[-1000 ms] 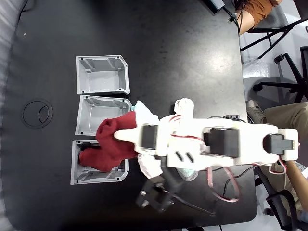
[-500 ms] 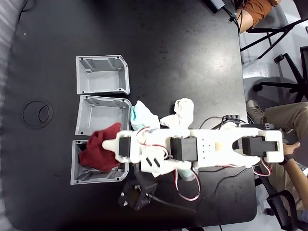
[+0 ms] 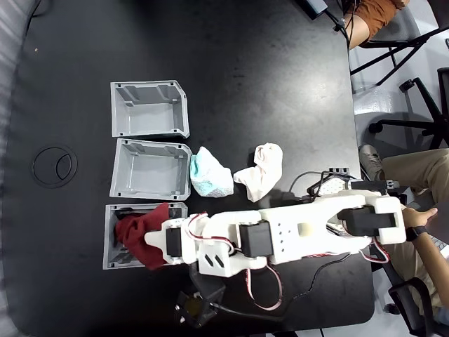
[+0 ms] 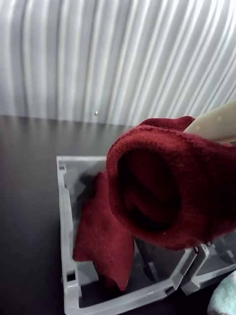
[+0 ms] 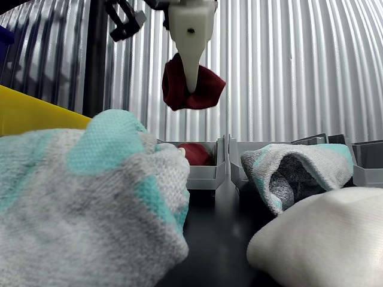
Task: Put the sock in the container
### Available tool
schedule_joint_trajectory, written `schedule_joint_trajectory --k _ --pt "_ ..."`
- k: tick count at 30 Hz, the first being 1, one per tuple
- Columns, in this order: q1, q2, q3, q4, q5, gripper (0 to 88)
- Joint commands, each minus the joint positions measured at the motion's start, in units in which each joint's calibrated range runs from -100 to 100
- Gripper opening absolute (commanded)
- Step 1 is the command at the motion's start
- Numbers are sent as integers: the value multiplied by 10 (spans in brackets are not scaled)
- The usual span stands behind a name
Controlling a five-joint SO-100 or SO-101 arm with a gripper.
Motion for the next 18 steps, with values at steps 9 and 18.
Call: schedule_joint_trajectory --k 9,18 --pt "0 44 -12 -39 3 13" --pt "14 89 -25 -40 3 13"
